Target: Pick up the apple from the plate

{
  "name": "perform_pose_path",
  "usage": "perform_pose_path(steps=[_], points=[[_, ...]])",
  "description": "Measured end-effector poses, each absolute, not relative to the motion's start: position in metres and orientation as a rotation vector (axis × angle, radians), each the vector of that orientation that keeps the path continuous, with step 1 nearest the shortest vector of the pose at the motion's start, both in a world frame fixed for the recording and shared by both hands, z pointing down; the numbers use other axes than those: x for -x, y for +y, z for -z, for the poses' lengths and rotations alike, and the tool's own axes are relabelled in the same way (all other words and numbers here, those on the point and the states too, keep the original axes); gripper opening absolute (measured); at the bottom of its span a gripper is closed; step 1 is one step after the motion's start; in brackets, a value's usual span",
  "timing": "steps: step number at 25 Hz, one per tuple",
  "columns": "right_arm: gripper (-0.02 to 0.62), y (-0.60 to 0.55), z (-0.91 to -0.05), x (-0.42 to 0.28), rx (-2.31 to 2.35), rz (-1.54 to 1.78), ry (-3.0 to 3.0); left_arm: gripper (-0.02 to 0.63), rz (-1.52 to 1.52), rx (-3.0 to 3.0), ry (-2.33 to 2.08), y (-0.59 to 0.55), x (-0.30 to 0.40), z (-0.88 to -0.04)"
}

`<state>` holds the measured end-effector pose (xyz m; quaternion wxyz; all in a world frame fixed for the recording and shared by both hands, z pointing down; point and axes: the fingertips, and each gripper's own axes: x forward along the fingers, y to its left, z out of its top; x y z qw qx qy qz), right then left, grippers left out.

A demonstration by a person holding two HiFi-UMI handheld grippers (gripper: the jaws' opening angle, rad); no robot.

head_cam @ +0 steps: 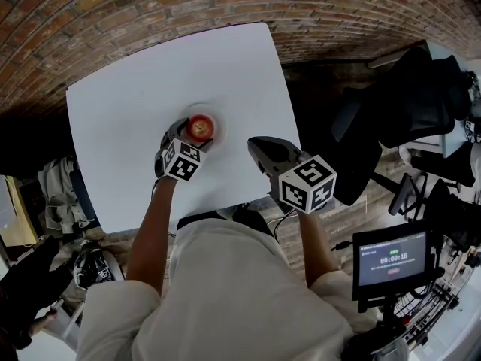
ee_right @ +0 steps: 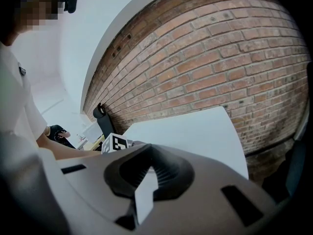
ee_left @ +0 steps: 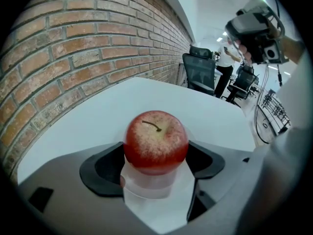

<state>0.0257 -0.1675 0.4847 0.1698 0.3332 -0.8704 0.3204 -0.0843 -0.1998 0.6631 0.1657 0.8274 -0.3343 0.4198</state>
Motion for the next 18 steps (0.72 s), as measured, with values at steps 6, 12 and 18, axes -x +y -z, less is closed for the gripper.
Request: perform_pose_path(steps=[6,12,18], points=[[0.003,-0.1679,-0.4848,-0.0268,-0.951,-0.912,-2.475,0.394,-1.168,-2.343,-0.958,-0.2005,0.0849,-0.6630],[0.003,-0.1672,-0.4847,-0.0293,-0.955,-0.912,-2.475,0.394,-1.141,-2.334,-0.969,-0.2014,0.0843,-0.6621],[0.003,-0.1669,-0.4842,-0.0319,-0.959,-0.907,-2.477,0.394,-1.123,-2.332,-0.979,-0.2019,0.0829,-0.6609]])
